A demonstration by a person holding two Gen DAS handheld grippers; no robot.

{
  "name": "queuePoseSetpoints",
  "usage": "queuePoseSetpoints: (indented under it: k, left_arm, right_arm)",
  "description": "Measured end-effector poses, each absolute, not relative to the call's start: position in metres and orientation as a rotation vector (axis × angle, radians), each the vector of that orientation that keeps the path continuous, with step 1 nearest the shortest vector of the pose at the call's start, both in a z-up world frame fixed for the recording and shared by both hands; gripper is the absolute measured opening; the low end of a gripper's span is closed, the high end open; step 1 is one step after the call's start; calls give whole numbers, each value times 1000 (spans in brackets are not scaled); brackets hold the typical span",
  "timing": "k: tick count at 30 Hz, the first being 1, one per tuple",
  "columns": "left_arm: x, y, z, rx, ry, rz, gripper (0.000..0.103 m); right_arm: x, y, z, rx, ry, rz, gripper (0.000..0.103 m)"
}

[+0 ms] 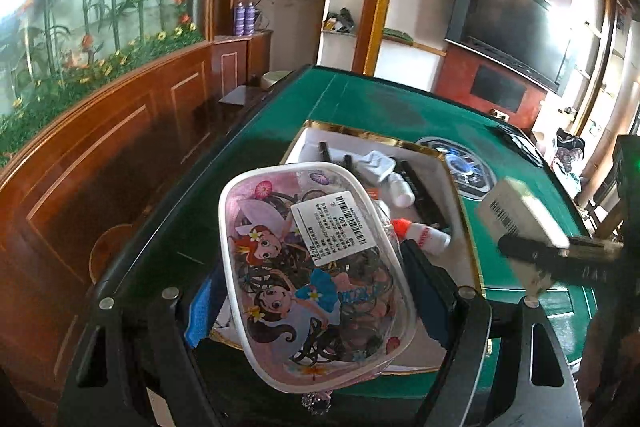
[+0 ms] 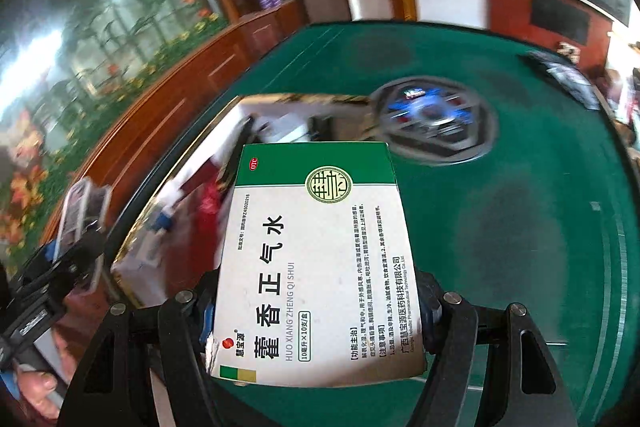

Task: Organize objects
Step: 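Lower the pink pouch and carton into the tray and open both tools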

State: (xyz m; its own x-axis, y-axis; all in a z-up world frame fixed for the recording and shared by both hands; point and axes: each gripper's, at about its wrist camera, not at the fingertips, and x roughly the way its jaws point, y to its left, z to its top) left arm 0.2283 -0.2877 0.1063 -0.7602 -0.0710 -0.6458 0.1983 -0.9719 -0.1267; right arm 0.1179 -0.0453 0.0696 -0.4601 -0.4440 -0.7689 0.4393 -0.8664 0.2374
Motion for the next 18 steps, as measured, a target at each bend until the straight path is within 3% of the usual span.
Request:
queuePoseSetpoints:
  k: [18]
  left_arm:
    - [136,-340,101,1068,314,-2742,81]
  right_arm:
    - [83,-143,15,1330,172,-2213,76]
